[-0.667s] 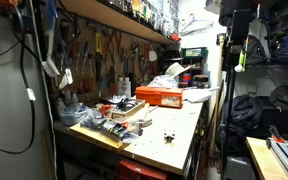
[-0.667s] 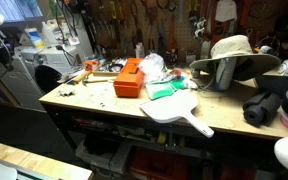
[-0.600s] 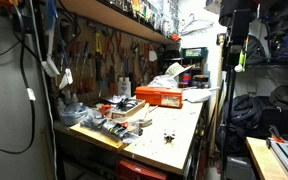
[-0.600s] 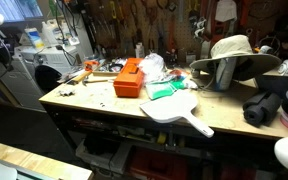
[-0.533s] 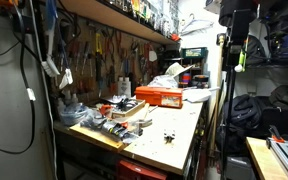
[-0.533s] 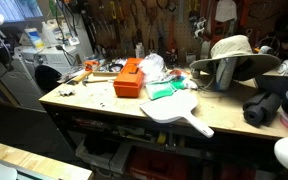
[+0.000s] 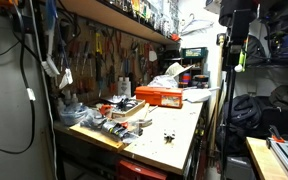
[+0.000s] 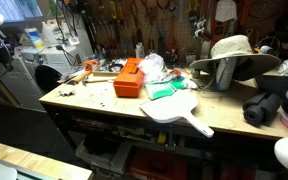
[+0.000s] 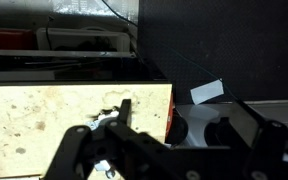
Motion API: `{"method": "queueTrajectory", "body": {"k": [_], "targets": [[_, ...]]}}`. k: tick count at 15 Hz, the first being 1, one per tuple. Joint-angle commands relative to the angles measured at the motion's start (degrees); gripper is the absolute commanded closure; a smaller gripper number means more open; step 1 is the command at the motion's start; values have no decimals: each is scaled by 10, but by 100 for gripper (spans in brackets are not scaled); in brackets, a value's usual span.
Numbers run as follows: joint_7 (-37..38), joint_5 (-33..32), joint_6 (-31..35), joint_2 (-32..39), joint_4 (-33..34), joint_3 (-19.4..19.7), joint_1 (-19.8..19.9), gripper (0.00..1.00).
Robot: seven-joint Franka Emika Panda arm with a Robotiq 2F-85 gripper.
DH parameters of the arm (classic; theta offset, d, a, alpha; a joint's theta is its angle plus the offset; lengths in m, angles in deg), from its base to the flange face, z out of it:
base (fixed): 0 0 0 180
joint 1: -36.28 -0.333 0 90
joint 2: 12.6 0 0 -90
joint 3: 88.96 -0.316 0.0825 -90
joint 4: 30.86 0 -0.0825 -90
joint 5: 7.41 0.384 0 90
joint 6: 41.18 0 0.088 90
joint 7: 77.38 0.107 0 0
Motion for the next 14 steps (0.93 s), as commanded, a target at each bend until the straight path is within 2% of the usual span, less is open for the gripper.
{"method": "queueTrajectory", "body": {"k": [1, 5, 9, 14], "targets": [[-4, 4, -2, 0, 2, -4, 6, 0], [39, 28, 62, 52, 17, 16, 44, 0], [72, 53, 154, 108, 28, 42, 80, 0], [125, 70, 310, 202, 24, 50, 121, 0]]}}
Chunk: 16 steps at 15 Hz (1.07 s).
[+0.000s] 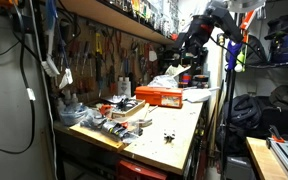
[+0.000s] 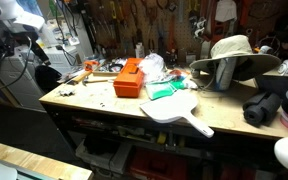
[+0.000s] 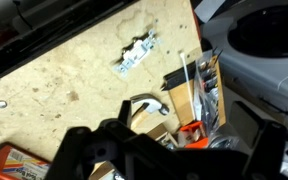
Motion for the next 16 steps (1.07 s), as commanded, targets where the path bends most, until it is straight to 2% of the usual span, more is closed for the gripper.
{"method": "queueTrajectory", "body": {"k": [1, 7, 10, 12, 13, 16], "targets": [[56, 6, 98, 81, 7, -9, 37, 0], [193, -32, 262, 206, 19, -40, 115, 0], [299, -104, 321, 255, 32, -78, 187, 0], [297, -101, 307, 271, 49, -52, 167, 0], [275, -97, 312, 251, 30, -39, 151, 0], [283, -98, 312, 270, 47, -34, 150, 0]]}}
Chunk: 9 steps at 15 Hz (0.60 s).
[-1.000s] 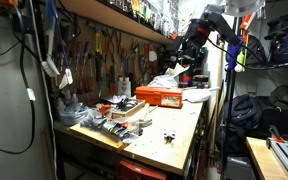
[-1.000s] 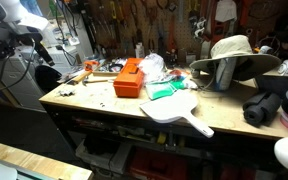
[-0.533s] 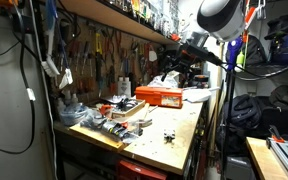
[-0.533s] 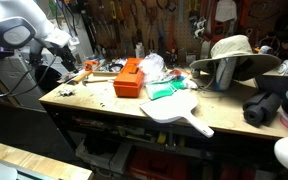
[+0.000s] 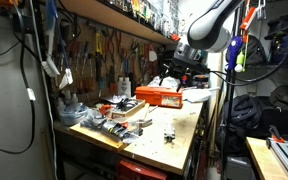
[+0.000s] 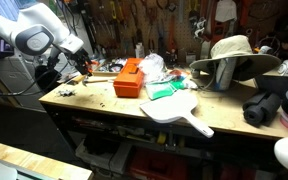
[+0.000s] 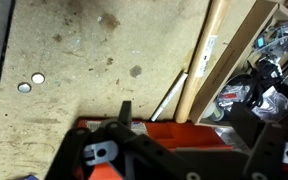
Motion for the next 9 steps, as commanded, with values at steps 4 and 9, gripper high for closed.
{"method": "queueTrajectory", "body": {"k": [4, 9], "targets": [[84, -52, -15, 37, 34, -18, 44, 0], [246, -195, -47, 106, 93, -33, 114, 0]]}}
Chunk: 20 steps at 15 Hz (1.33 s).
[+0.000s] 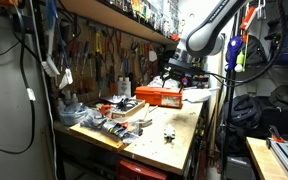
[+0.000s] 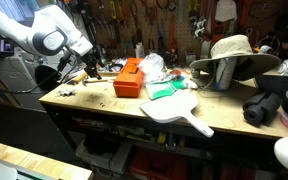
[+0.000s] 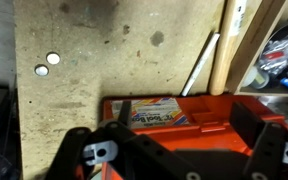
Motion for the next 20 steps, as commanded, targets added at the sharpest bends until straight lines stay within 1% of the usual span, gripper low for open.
{"method": "queueTrajectory", "body": {"k": [1, 2, 3, 4, 7, 10, 13, 14, 15, 18, 20], "targets": [[82, -66, -53, 60, 61, -9, 27, 0], [95, -72, -60, 75, 74, -7, 24, 0], [110, -84, -72, 89, 88, 53, -37, 0], [118, -86, -86, 103, 102, 64, -51, 0], [120, -62, -124, 142, 142, 102, -103, 0], [124, -53, -146, 179, 176, 132, -140, 0], [120, -37, -152, 205, 202, 151, -164, 0], [111, -21, -158, 214, 211, 153, -167, 0], [102, -6, -158, 222, 219, 154, -169, 3], [85, 33, -171, 244, 245, 155, -173, 22], [78, 52, -175, 257, 261, 157, -176, 31]]}}
